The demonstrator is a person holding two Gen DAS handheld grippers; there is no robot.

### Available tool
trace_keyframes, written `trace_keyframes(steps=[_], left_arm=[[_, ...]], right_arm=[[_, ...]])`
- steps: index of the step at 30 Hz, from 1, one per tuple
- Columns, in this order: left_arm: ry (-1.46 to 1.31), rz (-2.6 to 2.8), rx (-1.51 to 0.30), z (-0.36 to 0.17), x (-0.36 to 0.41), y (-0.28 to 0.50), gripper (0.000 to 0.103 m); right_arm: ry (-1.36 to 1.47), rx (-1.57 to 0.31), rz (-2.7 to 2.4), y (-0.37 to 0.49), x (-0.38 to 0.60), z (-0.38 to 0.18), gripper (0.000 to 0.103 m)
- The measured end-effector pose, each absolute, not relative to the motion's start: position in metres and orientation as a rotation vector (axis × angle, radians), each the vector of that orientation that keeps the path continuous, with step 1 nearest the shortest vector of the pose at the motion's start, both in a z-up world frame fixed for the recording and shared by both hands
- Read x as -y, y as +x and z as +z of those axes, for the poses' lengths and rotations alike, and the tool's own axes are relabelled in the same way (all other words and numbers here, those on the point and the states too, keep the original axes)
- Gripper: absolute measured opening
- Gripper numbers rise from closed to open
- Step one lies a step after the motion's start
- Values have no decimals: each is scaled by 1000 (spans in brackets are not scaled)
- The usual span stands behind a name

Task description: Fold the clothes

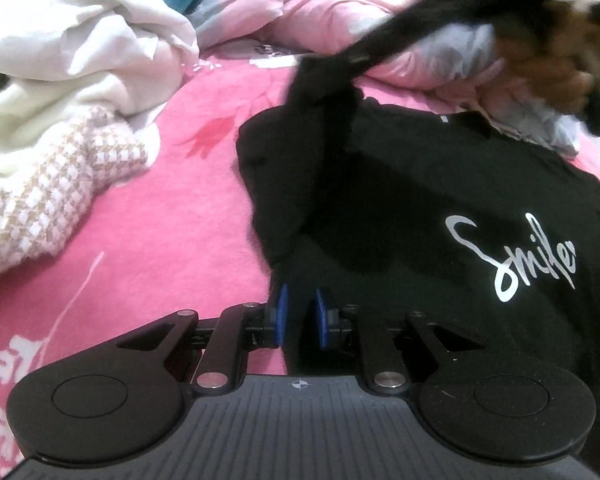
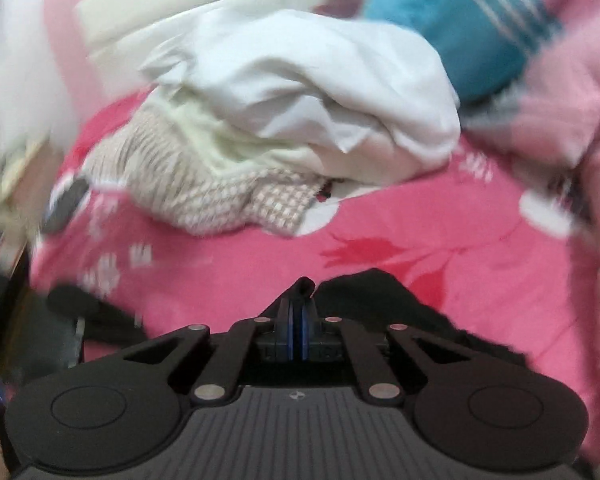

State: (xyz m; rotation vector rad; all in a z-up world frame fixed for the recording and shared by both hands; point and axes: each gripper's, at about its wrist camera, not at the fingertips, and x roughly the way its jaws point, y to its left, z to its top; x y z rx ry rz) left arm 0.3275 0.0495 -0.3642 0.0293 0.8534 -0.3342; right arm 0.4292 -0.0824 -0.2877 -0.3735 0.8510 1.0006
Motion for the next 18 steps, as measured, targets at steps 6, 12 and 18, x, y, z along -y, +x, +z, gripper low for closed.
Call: trace_keyframes(steps=[6,12,18], left_arm=[[19,-297,-866,-367,-55,328,16],[-11,-278,-886,-364,-61,329,16],[-10,-286,-880,-357,-62,330,18]], right_arm=[[-715,-711,1028,365,87,-293,4],[-879,-664,1031,332,87,-320,8],[-817,-794,887,353,108,-322,15]])
